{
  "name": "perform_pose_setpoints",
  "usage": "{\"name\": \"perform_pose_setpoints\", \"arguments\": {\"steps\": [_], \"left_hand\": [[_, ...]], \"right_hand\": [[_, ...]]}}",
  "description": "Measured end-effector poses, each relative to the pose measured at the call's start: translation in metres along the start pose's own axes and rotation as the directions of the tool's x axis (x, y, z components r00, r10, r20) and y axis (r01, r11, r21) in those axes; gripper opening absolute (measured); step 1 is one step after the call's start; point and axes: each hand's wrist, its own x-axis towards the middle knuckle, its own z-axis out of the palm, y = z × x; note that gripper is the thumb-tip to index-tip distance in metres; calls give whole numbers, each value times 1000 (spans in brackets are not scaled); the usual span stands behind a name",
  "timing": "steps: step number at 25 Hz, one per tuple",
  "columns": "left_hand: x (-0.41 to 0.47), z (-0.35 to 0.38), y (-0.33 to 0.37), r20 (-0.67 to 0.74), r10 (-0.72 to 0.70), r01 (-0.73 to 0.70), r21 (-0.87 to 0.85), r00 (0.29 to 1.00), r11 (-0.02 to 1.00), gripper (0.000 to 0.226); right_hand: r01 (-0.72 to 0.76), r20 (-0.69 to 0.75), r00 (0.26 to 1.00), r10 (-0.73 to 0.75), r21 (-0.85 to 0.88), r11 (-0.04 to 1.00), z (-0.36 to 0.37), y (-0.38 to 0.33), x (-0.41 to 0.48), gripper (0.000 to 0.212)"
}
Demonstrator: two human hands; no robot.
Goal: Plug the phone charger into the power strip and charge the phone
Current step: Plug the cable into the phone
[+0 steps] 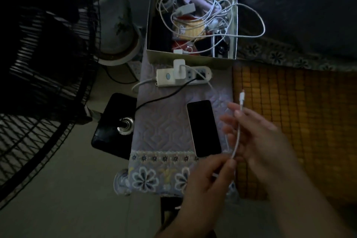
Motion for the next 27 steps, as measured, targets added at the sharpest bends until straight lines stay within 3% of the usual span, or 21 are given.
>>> {"name": "perform_pose_setpoints", "arguments": {"steps": [2,4,6,11,14,16,19,23,27], "left_hand": [[0,-12,-12,-47,-128,130,30,991,991,27],[15,-28,-26,-261,-276,297,42,925,954,19],[38,-42,-36,-456,-296,402,153,839,903,11],[93,-21,-46,-400,-428,558,306,810,771,82],[100,-3,-53,-512,-295,573,559,807,599,82],[102,-5,-55,-514,-272,557,555,814,617,68],[102,-22,-57,-365,-304,466,534,880,705,29],[101,-33,-57,-321,-439,521,243,839,818,27],[93,-29,-57,-367,-306,447,404,878,798,26]], "right_hand": [[-9,-82,997,9,-3,1000,-13,14,-13,21],[-21,-150,989,5,-108,994,-22,30,-24,21],[-34,-157,988,0,-210,977,-27,44,-35,19],[104,-157,975,-159,-310,945,-33,65,-46,31],[123,-185,966,-179,-279,952,-42,80,-46,23],[120,-183,966,-183,-311,943,-48,86,-44,16],[103,-178,969,-169,-326,940,-55,91,-43,16],[66,-138,984,-109,-283,957,-51,97,-43,23],[26,-66,997,-45,-267,963,-42,106,-46,20]]}}
